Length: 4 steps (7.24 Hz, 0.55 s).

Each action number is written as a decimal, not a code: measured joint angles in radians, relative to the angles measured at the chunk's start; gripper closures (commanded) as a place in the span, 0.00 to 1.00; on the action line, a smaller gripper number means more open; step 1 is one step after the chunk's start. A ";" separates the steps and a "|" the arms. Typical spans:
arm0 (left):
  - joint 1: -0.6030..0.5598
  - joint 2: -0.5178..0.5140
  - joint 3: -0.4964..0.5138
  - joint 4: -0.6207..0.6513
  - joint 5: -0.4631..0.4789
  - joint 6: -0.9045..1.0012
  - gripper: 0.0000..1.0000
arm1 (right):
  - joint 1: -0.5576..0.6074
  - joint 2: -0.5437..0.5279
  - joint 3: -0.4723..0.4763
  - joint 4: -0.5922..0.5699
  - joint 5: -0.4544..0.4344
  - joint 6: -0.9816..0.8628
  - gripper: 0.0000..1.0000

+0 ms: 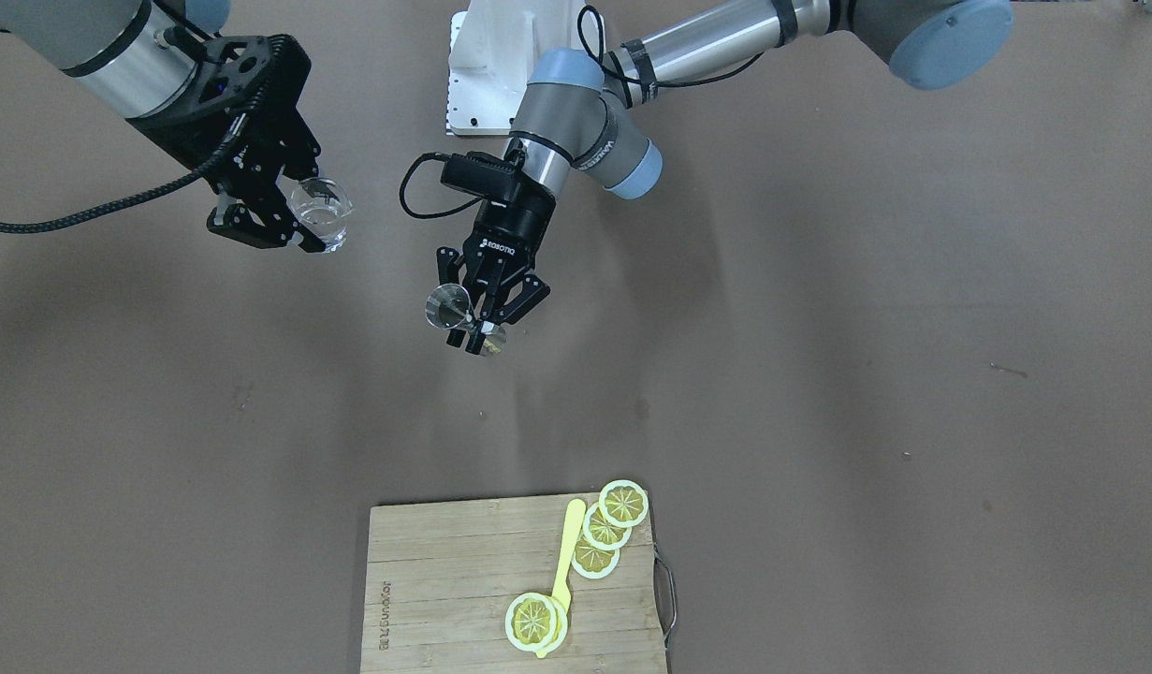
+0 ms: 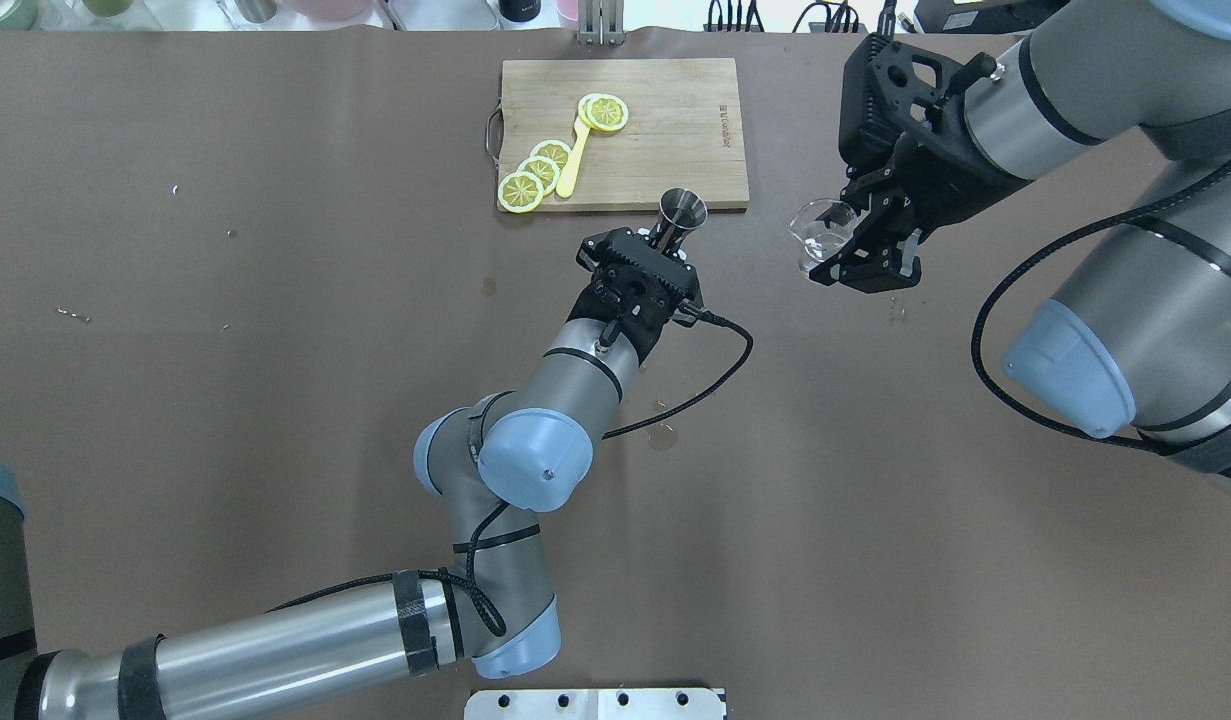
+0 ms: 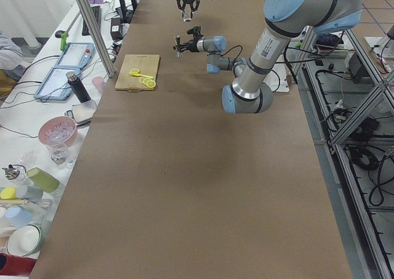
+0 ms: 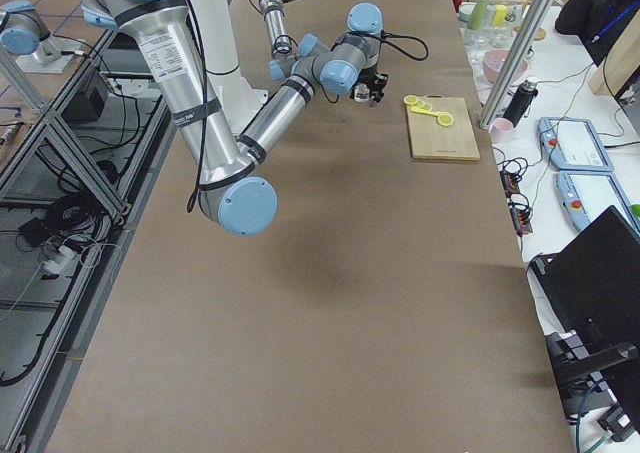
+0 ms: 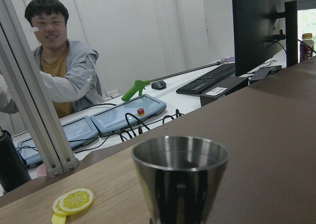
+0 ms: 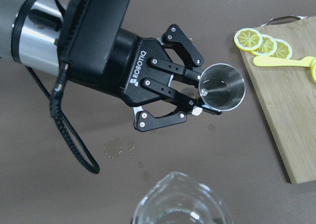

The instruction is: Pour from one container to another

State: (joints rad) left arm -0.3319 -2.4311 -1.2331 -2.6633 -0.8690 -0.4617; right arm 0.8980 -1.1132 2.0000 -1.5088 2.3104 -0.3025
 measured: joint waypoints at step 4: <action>0.001 0.000 -0.007 -0.001 0.001 0.000 1.00 | -0.014 0.071 -0.043 -0.166 -0.043 -0.139 1.00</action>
State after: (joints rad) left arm -0.3313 -2.4314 -1.2404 -2.6645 -0.8683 -0.4617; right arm 0.8836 -1.0422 1.9567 -1.6749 2.2674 -0.4416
